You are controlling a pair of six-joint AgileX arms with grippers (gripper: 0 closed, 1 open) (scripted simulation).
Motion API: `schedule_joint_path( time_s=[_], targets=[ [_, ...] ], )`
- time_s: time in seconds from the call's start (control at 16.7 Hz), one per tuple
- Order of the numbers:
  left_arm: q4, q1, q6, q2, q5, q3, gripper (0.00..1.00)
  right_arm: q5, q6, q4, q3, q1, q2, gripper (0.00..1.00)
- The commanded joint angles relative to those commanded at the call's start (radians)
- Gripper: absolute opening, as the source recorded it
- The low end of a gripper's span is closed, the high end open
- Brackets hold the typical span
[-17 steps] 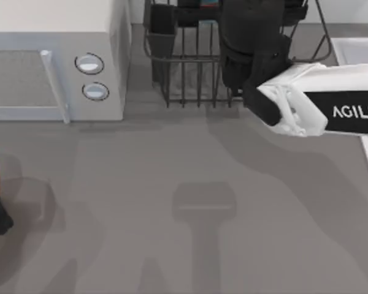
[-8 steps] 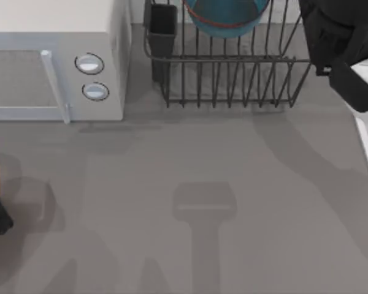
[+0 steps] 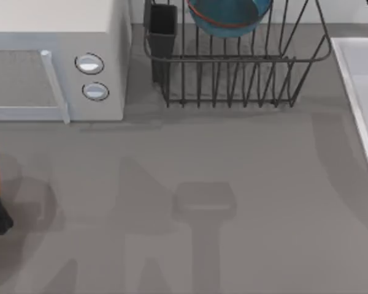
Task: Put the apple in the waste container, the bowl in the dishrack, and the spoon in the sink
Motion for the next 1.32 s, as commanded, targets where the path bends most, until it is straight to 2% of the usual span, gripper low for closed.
schedule_joint_path(
  time_s=[0.48, 1.32],
  targets=[
    [0.000, 0.000, 0.000, 0.000, 0.000, 0.000, 1.00, -0.141, 0.008, -0.102, -0.251, -0.074, -0.402, 1.00],
    [0.000, 0.000, 0.000, 0.000, 0.000, 0.000, 1.00, -0.289, 0.015, -0.382, -0.637, -0.220, -0.984, 1.00]
  ],
)
